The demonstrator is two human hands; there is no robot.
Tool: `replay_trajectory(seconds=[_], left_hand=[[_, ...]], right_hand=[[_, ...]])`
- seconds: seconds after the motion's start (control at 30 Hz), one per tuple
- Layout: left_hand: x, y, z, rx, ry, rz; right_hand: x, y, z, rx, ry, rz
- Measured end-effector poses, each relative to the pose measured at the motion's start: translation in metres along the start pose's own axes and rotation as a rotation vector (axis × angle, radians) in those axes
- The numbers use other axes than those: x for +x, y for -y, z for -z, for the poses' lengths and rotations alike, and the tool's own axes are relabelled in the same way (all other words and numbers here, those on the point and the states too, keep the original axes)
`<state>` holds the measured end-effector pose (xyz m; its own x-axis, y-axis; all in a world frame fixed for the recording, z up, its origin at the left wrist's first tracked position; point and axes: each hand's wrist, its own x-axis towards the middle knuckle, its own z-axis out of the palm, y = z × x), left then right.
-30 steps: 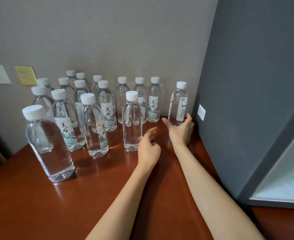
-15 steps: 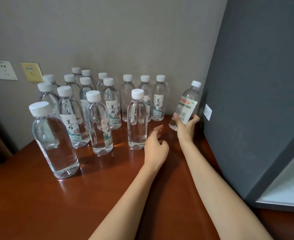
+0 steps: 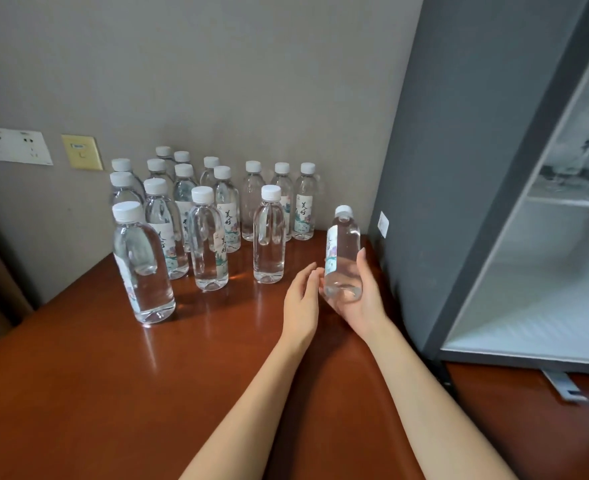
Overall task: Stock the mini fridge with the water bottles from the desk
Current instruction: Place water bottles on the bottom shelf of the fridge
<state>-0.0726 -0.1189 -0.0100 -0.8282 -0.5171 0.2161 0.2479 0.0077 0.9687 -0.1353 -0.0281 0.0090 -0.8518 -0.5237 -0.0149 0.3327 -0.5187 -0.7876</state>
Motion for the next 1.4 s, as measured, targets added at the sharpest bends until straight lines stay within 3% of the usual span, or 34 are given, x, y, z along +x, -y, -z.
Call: replay_trajectory(seconds=[0.2,0.5,0.7,1.4], left_hand=[[-0.048,-0.018,0.004,-0.065,0.089,-0.067],[-0.097,-0.035,0.023,-0.037,0.272,-0.085],[-0.115,-0.039,0.029,-0.068,0.275,-0.045],[-0.146,-0.046,0.035,-0.111,0.272,-0.091]], right_hand=[[-0.051,-0.005,-0.007,-0.073,0.117,-0.091],[-0.104,-0.004,-0.004,-0.33,0.116,-0.023],[-0.123,-0.005,0.002,-0.254,0.14,0.015],[-0.156,-0.001,0.007,-0.393,0.215,-0.002]])
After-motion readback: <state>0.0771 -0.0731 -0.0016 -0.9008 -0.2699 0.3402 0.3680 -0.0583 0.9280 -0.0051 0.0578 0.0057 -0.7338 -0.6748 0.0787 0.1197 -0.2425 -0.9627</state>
